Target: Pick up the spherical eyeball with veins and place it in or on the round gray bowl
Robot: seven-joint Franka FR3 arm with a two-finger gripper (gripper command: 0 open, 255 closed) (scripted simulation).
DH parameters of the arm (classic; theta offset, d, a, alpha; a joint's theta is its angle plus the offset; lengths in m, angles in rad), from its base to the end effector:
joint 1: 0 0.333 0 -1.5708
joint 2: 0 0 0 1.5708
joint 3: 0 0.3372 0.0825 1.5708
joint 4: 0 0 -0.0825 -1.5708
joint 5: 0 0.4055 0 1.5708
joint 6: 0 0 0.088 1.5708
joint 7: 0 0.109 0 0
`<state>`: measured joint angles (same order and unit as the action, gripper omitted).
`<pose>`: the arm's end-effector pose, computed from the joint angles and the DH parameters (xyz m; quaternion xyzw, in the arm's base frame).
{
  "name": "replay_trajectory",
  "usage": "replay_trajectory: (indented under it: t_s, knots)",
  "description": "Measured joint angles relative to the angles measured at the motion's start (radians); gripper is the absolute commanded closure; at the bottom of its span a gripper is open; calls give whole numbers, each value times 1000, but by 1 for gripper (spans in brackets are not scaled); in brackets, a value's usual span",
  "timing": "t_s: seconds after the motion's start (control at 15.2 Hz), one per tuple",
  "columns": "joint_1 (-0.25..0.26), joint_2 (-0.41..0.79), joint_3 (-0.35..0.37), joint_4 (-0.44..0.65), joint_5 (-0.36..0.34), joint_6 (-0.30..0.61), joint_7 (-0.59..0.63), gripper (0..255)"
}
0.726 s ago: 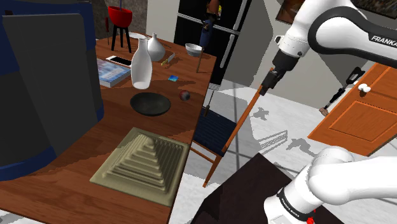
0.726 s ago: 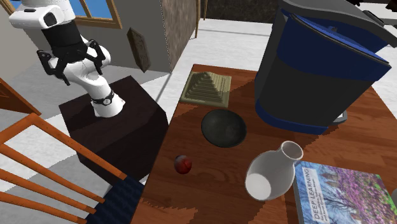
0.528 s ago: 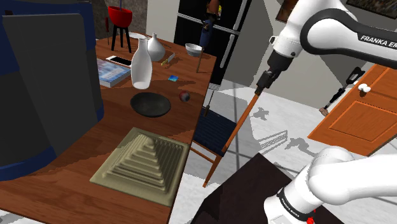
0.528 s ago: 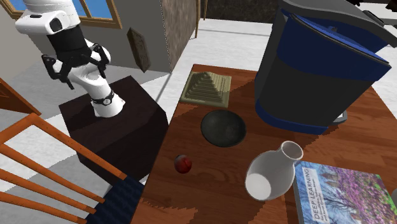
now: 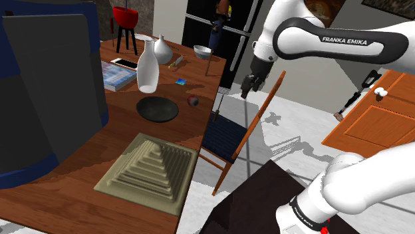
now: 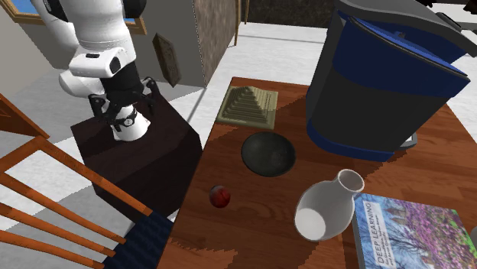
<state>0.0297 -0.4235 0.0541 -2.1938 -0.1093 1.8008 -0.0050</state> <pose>0.4409 0.0308 0.5690 0.9964 0.0537 0.0172 0.0639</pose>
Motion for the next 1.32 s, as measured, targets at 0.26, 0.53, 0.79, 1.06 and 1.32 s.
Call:
replay_trajectory:
  t_s: [0.26,0.53,0.79,1.06,1.32]
  knots:
    - [3,155,21,94,-12,44,30,0]
    - [12,318,44,203,-30,79,69,0]
    - [22,482,57,340,-54,86,98,0]
    - [36,646,62,493,-79,77,119,0]
    - [59,828,63,698,-103,36,133,0]
